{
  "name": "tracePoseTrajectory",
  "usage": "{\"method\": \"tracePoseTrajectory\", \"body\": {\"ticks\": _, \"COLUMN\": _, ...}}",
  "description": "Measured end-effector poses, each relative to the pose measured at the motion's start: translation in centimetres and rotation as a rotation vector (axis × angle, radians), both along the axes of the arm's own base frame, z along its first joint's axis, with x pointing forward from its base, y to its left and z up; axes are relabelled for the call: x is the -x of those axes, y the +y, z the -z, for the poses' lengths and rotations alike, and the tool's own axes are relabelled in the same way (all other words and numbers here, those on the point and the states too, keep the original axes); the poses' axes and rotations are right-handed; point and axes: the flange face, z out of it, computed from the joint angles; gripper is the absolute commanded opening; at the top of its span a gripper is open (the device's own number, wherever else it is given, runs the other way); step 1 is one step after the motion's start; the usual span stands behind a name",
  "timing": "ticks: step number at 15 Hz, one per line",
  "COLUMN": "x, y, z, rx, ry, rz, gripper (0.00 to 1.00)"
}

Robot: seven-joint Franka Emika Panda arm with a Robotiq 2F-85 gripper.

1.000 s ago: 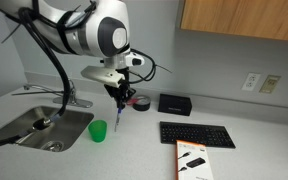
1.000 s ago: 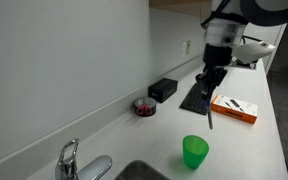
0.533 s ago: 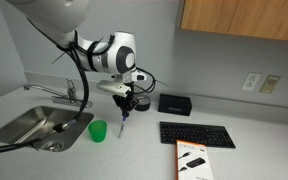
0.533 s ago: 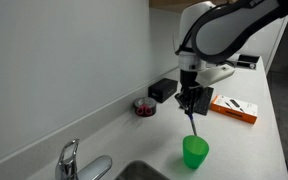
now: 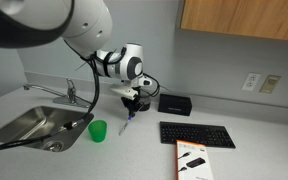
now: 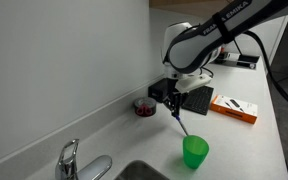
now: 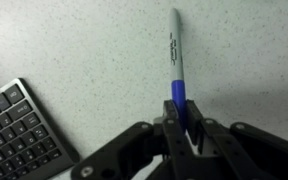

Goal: Take the blue pen out of the green cup

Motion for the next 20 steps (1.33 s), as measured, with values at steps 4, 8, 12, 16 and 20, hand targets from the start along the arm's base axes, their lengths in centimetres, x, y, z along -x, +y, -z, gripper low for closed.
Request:
{"method": "tracePoseTrajectory", "body": {"ticks": 4, "x": -1.6, "y": -1.0, "z": 1.1, "rx": -0.005, "ry": -0.009, "rz": 0.024, "gripper": 0.54}}
{"method": "tracePoseTrajectory", "body": {"ticks": 8, "x": -2.6, "y": -1.6, "z": 1.3, "rx": -0.004, "ry": -0.021, "rz": 0.032, "gripper": 0.84}}
{"method": "tracePoseTrajectory", "body": {"ticks": 12, "x": -3.2, "y": -1.8, "z": 0.9, "rx": -0.011, "ry": -0.036, "rz": 0.038, "gripper": 1.00}}
{"method": "tracePoseTrajectory", "body": {"ticks": 16, "x": -3.5, "y": -1.8, "z": 0.4, "rx": -0.016, "ry": -0.050, "rz": 0.040, "gripper": 1.00}}
{"method": "tracePoseTrajectory", "body": {"ticks": 20, "x": -3.6, "y": -1.9, "z": 0.1, "rx": -0.021, "ry": -0.049, "rz": 0.041, "gripper": 1.00}}
